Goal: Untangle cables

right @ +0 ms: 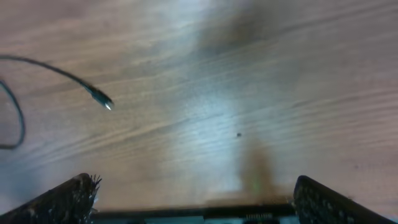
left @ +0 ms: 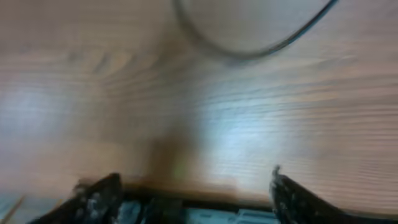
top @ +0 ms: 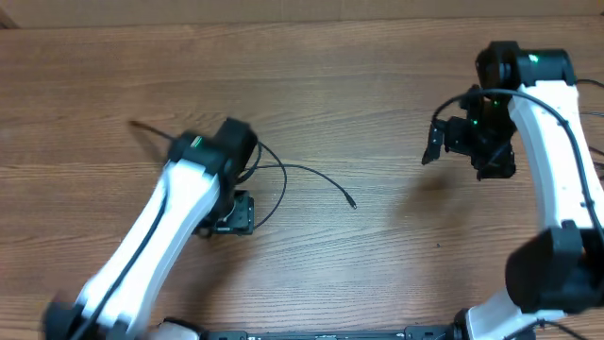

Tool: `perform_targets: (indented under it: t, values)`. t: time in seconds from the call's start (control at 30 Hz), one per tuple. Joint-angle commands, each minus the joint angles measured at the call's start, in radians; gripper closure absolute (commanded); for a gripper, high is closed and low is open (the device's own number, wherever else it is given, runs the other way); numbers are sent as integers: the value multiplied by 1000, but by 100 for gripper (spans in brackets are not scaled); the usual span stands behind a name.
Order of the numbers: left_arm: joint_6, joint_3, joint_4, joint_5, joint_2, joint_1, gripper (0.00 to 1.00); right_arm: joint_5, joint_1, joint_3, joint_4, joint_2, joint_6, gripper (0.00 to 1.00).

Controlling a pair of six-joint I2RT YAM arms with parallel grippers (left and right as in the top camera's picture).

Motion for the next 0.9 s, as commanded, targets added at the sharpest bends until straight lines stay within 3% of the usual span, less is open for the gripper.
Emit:
perform_targets:
  t: [0.0,0.07,0.27,0.57,0.87]
  values:
    - [-20,-89,126,15,-201,-2,10,5,-7,-40,67,-136,22,0]
    - [-20,-135,234,11,-282,0,4,6,-7,-82,144,-220,47,0]
    - [-74,-188,362,-1,-264,3,7,37,-7,-195,262,-386,101,0]
    - [-110,-201,469,23,-61,137,3,80,-7,-381,352,-583,122,0]
    - [-43,-201,568,60,192,224,11,79,-7,-388,340,-577,122,0]
